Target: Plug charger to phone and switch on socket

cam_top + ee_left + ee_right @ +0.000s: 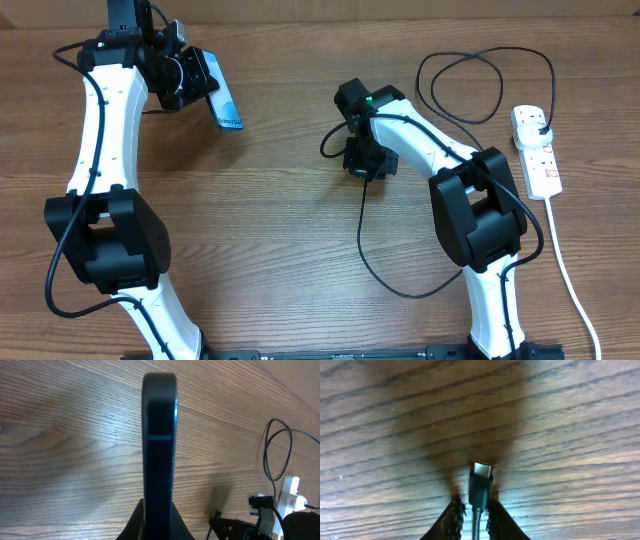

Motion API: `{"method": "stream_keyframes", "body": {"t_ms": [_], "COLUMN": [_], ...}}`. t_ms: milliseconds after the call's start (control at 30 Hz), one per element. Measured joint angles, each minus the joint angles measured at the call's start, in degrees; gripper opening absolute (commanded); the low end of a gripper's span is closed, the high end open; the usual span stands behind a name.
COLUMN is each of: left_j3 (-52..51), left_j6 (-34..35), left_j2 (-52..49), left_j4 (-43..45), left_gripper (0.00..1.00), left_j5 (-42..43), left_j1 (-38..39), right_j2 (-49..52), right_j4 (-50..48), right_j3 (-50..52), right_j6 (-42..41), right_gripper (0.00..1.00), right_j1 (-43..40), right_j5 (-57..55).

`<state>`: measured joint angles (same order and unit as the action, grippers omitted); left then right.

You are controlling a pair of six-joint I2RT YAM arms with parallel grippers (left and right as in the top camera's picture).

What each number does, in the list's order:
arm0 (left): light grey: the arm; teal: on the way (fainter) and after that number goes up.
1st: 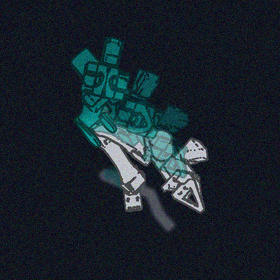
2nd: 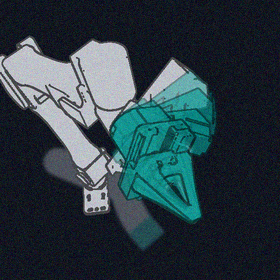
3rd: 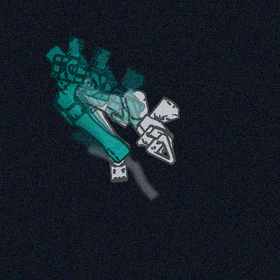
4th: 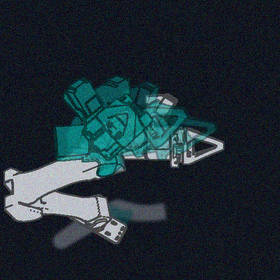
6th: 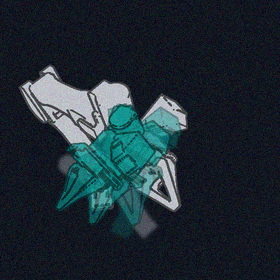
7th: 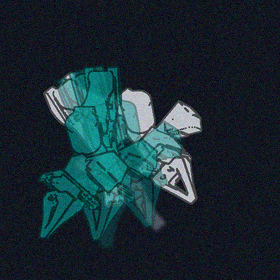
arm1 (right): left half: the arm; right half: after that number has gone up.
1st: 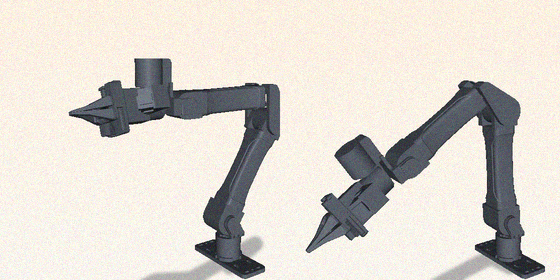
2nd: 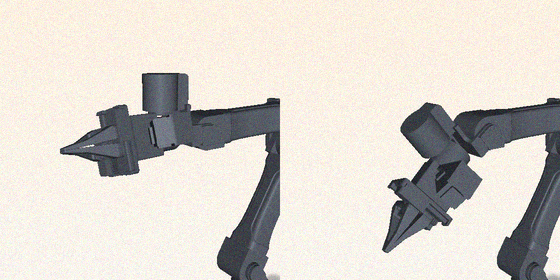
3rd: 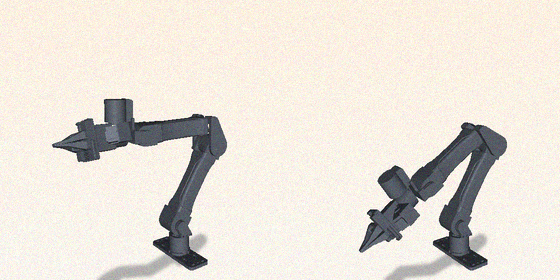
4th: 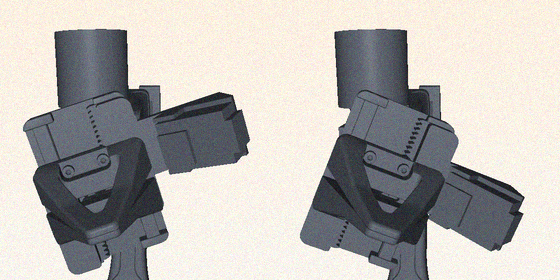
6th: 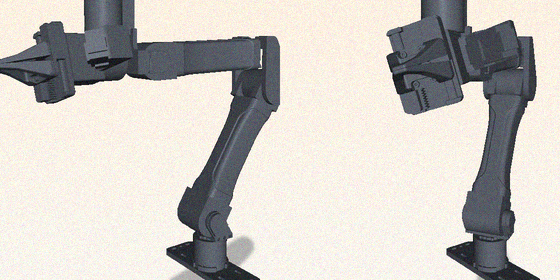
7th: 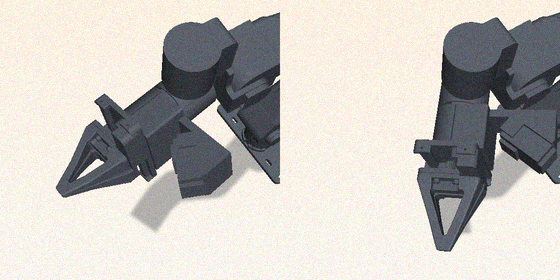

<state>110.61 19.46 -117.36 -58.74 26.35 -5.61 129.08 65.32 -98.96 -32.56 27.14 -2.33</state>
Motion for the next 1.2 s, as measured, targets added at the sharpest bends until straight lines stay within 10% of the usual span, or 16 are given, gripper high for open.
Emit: {"method": "stream_keyframes", "body": {"t_ms": [500,800,1200], "left_j3": [0.0,0.0,0.0], "left_j6": [-3.1,-19.9,-24.1], "left_j2": [0.0,0.0,0.0], "left_j4": [0.2,2.3,14.6], "left_gripper": [0.04,0.04,0.04], "left_j5": [3.6,29.6,56.1], "left_j1": [0.0,0.0,0.0], "right_j2": [0.0,-0.7,-22.2], "right_j4": [-1.4,-6.0,-4.5], "right_j3": [0.0,-0.9,-1.6], "right_j6": [3.4,17.4,28.1], "right_gripper": [0.04,0.04,0.04], "right_j1": [0.1,-1.3,-0.6], "right_j5": [1.4,21.2,40.7]}}
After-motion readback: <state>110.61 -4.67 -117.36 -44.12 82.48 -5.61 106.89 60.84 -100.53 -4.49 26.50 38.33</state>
